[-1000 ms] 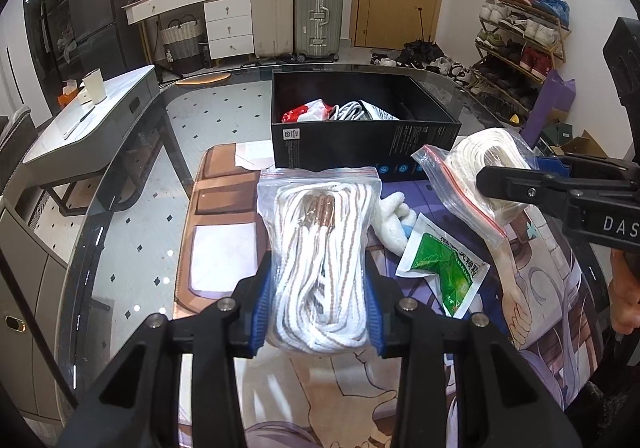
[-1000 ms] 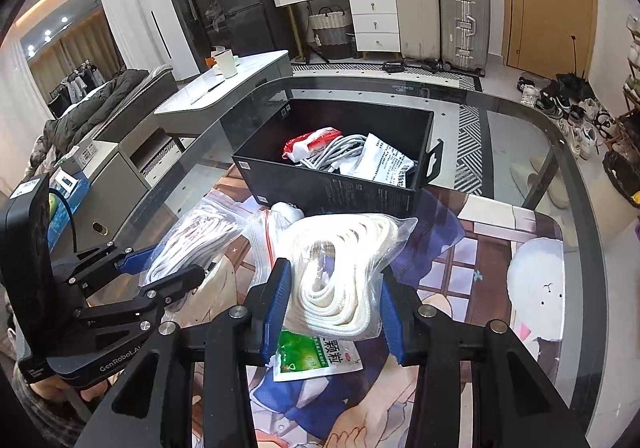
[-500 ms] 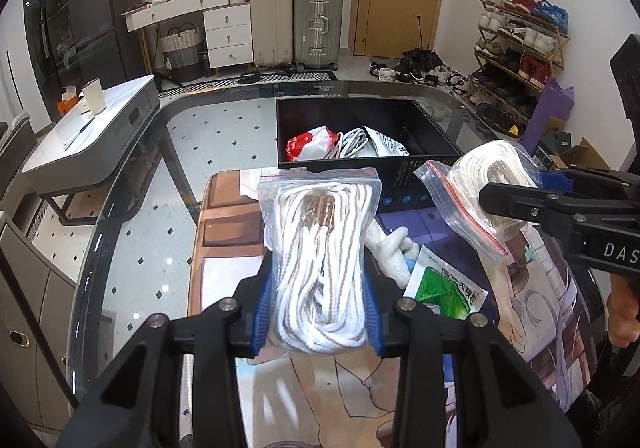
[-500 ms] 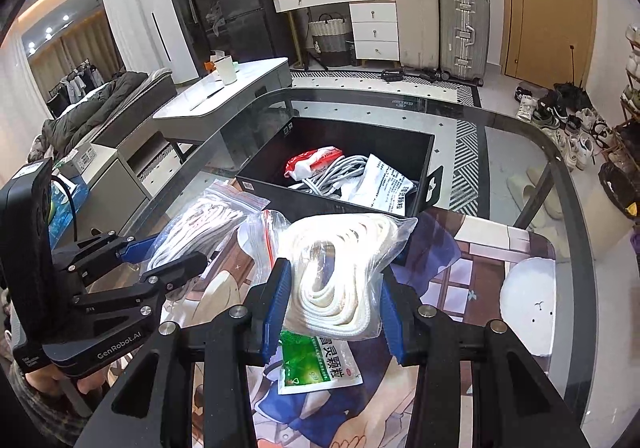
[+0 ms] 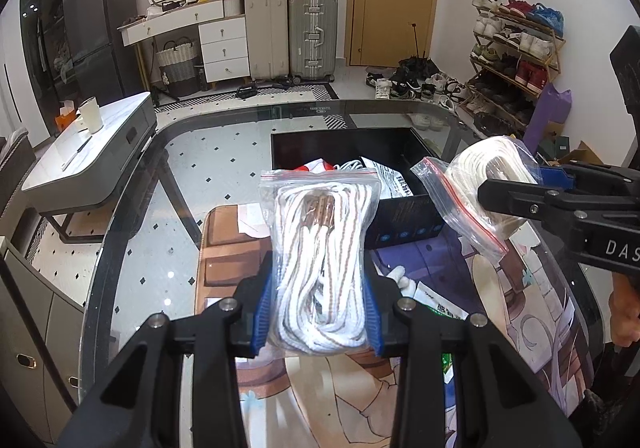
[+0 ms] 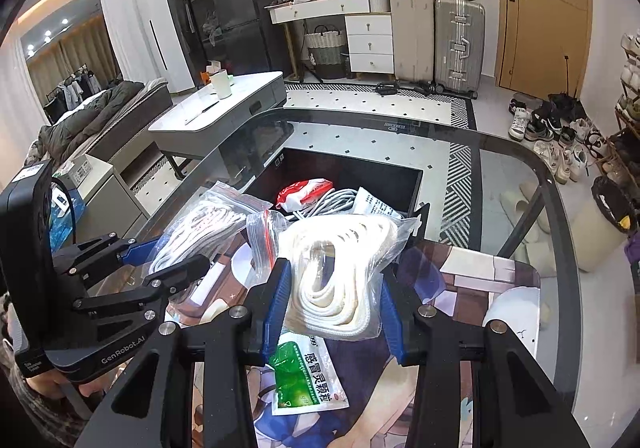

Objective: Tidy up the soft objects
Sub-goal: 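Lift the rope bag with left gripper while right gripper lifts strap bag toward box, then move the rope bag over the box with left gripper while right gripper lowers strap bag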

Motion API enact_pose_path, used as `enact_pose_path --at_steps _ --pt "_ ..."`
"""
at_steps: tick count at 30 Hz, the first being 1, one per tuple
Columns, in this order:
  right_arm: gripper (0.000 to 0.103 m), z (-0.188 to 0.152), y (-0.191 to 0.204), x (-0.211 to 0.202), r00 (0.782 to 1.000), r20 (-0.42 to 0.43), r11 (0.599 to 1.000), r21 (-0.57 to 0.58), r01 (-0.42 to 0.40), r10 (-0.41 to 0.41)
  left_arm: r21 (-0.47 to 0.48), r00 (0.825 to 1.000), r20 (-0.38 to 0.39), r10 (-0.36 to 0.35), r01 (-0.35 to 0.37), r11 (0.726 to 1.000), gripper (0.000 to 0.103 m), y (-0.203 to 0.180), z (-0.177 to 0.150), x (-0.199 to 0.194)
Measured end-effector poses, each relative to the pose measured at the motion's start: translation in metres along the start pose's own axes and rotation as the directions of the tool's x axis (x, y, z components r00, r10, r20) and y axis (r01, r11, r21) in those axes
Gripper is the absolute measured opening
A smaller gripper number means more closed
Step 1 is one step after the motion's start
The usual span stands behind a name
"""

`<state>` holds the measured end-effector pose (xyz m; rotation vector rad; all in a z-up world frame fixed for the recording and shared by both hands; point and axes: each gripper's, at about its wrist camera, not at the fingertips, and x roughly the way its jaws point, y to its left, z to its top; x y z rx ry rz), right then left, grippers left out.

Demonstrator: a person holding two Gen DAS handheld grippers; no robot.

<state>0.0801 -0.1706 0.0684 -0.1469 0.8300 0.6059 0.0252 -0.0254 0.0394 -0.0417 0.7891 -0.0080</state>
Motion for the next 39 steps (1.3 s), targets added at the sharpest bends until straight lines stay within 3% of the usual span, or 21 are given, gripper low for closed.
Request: enact_pose_path --at_steps 39 --pt "0.042 0.059 -0.029 0.032 1.0 0.02 0.999 0.042 0.008 -0.009 0.024 0.999 0.032 -0.028 0.027 0.999 0.036 0.003 0.07 0.046"
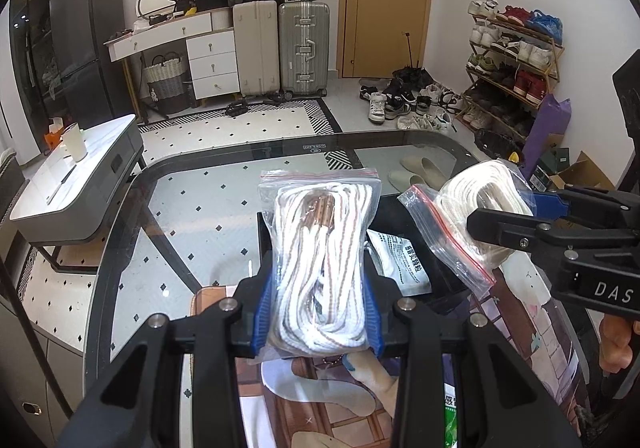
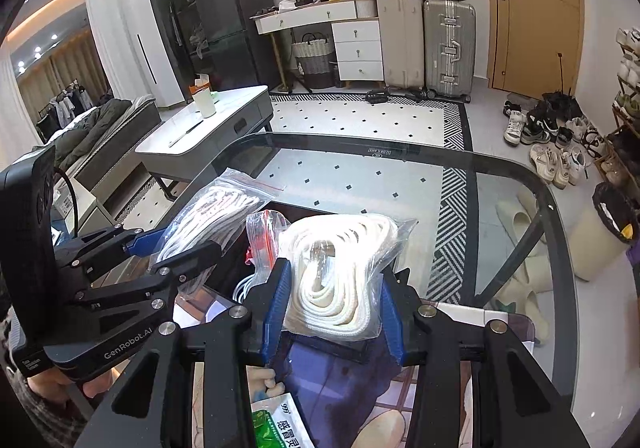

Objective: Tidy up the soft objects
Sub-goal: 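Move the rope bag over the box with left gripper while right gripper lowers strap bag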

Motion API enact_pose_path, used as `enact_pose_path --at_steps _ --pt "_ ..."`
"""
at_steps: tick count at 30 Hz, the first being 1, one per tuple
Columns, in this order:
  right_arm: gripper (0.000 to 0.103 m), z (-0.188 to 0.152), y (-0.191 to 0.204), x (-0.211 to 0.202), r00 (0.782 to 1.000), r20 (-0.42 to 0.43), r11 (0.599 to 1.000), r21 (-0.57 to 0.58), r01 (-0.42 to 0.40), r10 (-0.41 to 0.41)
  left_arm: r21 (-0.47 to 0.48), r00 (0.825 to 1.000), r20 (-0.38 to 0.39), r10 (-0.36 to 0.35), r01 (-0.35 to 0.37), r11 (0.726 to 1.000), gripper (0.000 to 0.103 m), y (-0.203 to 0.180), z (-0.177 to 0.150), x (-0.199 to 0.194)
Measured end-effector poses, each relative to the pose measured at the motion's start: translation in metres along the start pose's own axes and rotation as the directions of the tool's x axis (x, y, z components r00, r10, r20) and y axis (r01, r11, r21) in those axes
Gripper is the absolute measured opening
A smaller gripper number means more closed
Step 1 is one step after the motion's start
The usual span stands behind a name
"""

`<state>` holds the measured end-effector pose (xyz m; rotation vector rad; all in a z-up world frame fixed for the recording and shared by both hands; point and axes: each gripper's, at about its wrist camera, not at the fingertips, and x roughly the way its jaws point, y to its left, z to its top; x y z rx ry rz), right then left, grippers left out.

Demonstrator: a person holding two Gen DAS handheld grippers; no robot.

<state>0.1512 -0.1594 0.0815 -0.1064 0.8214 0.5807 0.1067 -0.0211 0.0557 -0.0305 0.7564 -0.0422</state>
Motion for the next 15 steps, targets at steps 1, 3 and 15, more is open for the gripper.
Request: enact_pose_path --at_steps 1,3,15 --pt "0.042 0.001 -0.001 0.001 1.0 -0.001 1.0 0.0 -0.001 0.001 -0.003 1.0 -0.002 -0.001 0.001 1.0 0.036 0.001 0.001 0.002" --pt "0.042 0.005 -0.002 0.004 1.0 -0.001 1.0 0.0 0.0 0.0 -0.007 1.0 -0.005 -0.002 0.002 1.0 0.036 0.002 0.003 0.006" --pt "0.042 0.013 -0.004 0.023 1.0 -0.013 1.0 -0.007 -0.007 0.007 -0.036 0.999 -0.027 -0.016 0.015 0.999 0.036 0.011 0.011 0.025"
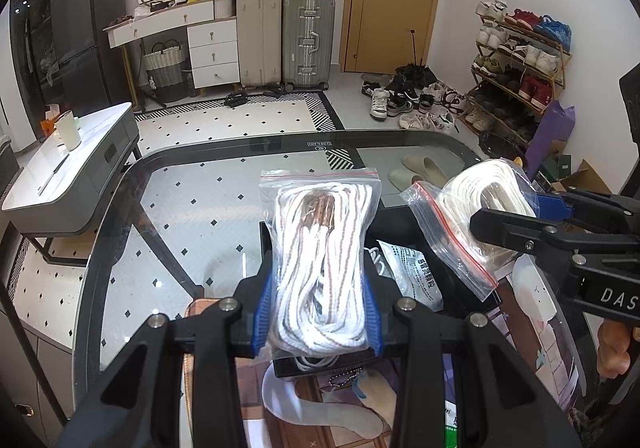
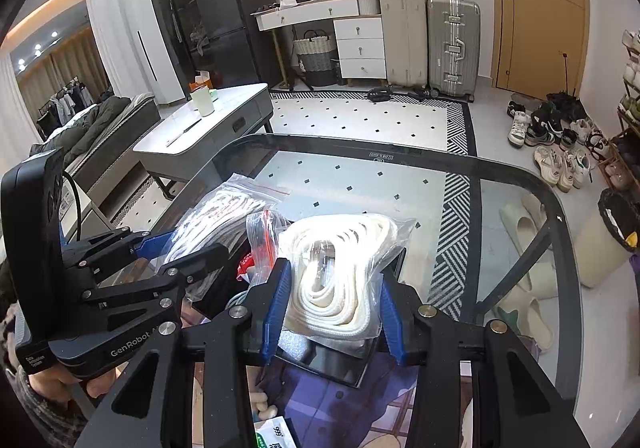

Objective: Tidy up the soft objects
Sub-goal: 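Move the rope bag over the box with left gripper while right gripper lowers strap bag, then open left gripper over the box while right gripper releases the strap bag into it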

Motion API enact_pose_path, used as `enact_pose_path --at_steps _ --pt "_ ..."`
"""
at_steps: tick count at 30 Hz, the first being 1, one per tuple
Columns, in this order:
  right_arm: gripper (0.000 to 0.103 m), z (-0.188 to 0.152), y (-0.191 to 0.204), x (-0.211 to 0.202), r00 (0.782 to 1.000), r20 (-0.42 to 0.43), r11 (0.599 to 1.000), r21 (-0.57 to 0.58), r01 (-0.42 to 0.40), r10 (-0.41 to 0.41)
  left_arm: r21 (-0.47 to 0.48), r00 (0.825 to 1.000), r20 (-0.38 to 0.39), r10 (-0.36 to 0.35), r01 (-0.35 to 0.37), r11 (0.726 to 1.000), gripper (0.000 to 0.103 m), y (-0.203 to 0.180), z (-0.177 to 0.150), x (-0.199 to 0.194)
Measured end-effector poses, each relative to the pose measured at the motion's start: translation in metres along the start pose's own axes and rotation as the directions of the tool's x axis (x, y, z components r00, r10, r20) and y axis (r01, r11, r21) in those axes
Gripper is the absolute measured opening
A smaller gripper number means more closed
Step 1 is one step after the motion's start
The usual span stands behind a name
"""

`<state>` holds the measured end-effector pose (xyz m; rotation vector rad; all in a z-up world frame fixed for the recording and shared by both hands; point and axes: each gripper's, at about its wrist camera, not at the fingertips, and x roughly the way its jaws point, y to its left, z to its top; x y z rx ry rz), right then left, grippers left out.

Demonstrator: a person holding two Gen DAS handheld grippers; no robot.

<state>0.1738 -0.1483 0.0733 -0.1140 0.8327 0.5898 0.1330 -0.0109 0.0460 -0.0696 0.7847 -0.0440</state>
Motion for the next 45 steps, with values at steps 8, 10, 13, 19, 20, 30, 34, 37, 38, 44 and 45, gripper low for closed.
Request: enact_pose_path --at_steps 8,10,13,19,20,30,34,37,38,44,45 --pt "0.042 0.002 -0.001 0.026 1.0 -0.028 1.0 0.002 0.0 0.0 -0.002 1.0 -0.017 -0.01 0.01 1.0 0.036 0.001 -0.001 0.016" --pt "0.042 0.002 -0.003 0.033 0.999 -0.04 1.0 0.003 0.003 -0.003 -0.002 1.0 -0.022 -0.011 0.011 1.0 0.036 0.002 -0.002 0.02" --pt "0.042 0.003 -0.005 0.043 0.999 -0.053 1.0 0.018 0.002 -0.001 -0.005 0.999 -0.032 -0.013 0.013 1.0 0.036 0.004 -0.003 0.027" --pt "0.042 0.0 -0.004 0.062 0.997 -0.082 1.0 0.011 0.013 -0.012 -0.002 0.999 -0.045 -0.012 0.012 1.0 0.036 0.0 -0.005 0.036" --pt "0.042 -0.001 -0.004 0.065 0.996 -0.087 1.0 0.01 0.013 -0.012 -0.001 0.999 -0.045 -0.012 0.012 1.0 0.036 0.0 -0.005 0.036" --pt "0.042 -0.01 -0.001 0.085 0.992 -0.121 1.0 -0.014 0.02 -0.021 0.061 0.999 -0.044 0.017 -0.015 0.998 0.036 -0.011 -0.008 0.038" --pt "0.042 -0.012 -0.001 0.086 0.991 -0.133 1.0 -0.012 0.007 -0.008 0.05 0.999 -0.048 0.001 0.002 0.999 0.036 -0.008 -0.008 0.036" --pt "0.045 -0.012 0.0 0.085 0.991 -0.134 1.0 -0.016 0.011 -0.013 0.053 0.999 -0.053 0.001 0.002 0.999 0.037 -0.006 -0.009 0.036" --pt "0.047 -0.012 0.001 0.084 0.991 -0.136 1.0 -0.019 0.013 -0.015 0.05 0.998 -0.055 -0.004 0.006 0.999 0.038 -0.005 -0.008 0.035" --pt "0.051 -0.012 0.001 0.074 0.992 -0.128 1.0 -0.013 0.021 -0.023 0.059 0.998 -0.059 -0.008 0.011 0.998 0.046 -0.005 -0.011 0.03" --pt "0.052 -0.012 0.0 0.072 0.992 -0.127 1.0 -0.01 0.024 -0.025 0.065 0.998 -0.058 -0.007 0.01 0.998 0.048 -0.006 -0.011 0.029"
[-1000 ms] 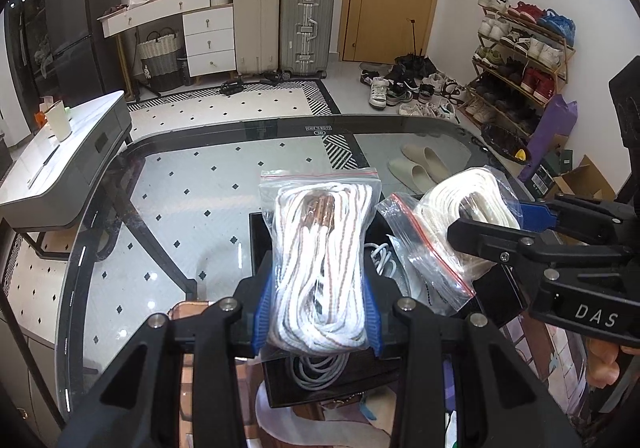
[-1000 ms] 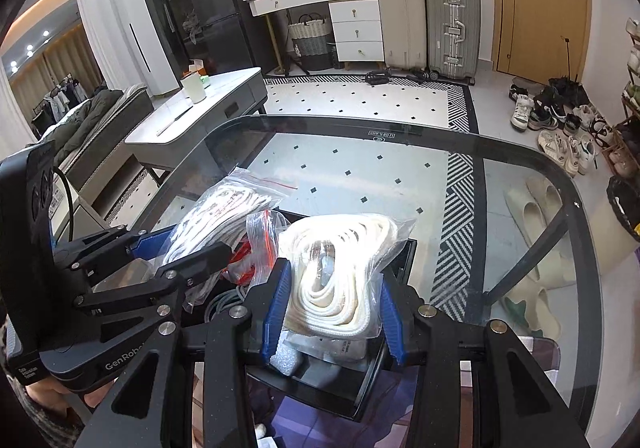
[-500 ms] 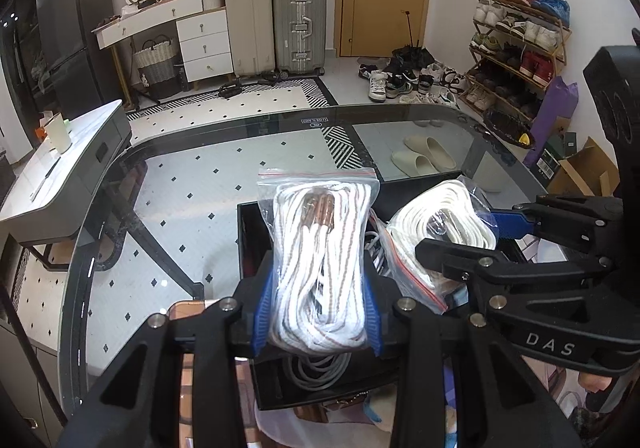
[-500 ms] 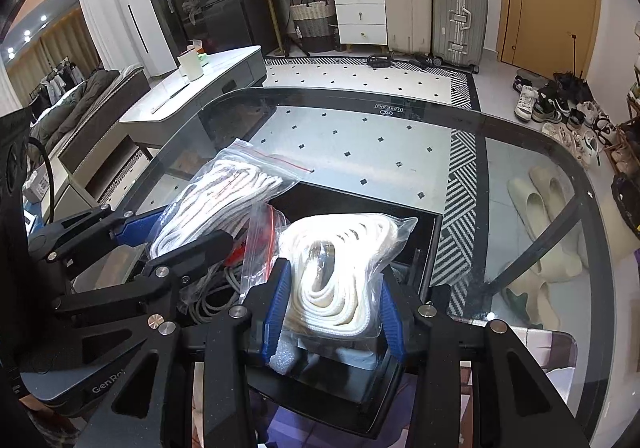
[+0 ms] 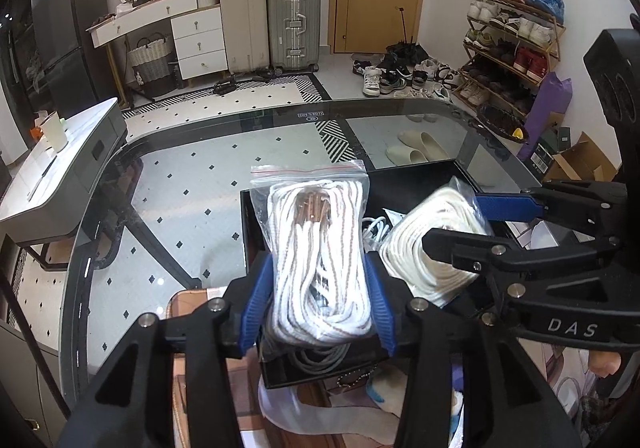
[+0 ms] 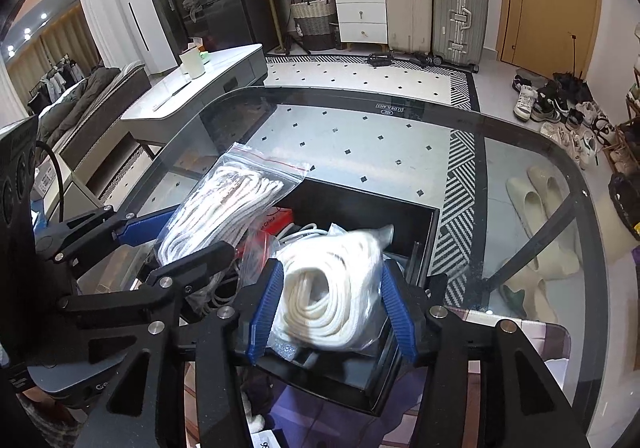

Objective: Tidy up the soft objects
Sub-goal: 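Open left gripper over the box while right gripper releases the strap bag into it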

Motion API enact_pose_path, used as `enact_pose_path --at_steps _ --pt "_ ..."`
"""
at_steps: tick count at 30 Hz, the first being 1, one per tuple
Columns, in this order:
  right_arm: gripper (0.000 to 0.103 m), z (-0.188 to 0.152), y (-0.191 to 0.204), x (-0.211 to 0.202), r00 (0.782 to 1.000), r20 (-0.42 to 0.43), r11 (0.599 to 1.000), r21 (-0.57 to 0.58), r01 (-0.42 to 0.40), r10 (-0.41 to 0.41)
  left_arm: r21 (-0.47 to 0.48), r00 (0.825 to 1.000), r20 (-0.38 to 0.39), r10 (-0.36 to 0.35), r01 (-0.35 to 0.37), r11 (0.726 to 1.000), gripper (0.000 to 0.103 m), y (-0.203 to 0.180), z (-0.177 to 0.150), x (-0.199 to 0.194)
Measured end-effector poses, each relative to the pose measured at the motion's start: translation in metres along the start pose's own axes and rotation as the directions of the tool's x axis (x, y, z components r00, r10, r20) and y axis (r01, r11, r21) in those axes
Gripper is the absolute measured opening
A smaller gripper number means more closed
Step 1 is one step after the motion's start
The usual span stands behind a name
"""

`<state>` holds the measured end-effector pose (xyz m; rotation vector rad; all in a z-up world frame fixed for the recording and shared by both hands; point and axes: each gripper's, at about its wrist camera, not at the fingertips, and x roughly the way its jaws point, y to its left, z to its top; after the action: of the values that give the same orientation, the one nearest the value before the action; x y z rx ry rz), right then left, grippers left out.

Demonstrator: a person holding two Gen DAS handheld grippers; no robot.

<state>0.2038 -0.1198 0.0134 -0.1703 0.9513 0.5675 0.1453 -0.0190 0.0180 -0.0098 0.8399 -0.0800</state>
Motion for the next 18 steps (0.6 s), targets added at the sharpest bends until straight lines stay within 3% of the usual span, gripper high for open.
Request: enact_pose_path --at_steps 7,9,13,18 --pt "0.057 -0.006 -0.007 -0.016 1.0 0.015 1.0 0.024 -0.001 0.001 0.004 1.0 -0.003 -0.016 0.016 1.0 0.062 -0.005 -0.004 -0.009" --pt "0.078 -0.008 -0.009 -0.021 1.0 0.027 0.999 0.037 0.001 -0.002 0.003 0.999 0.001 -0.043 0.043 0.999 0.075 -0.007 -0.005 -0.013" --pt "0.081 -0.015 -0.008 -0.031 0.999 0.038 0.999 0.041 0.0 -0.002 0.0 0.999 0.014 -0.033 0.033 0.999 0.085 -0.013 -0.008 -0.02" --pt "0.09 -0.024 -0.009 -0.041 0.999 0.042 0.999 0.046 0.01 -0.012 -0.01 0.999 0.005 -0.032 0.032 0.999 0.09 -0.012 -0.013 -0.026"
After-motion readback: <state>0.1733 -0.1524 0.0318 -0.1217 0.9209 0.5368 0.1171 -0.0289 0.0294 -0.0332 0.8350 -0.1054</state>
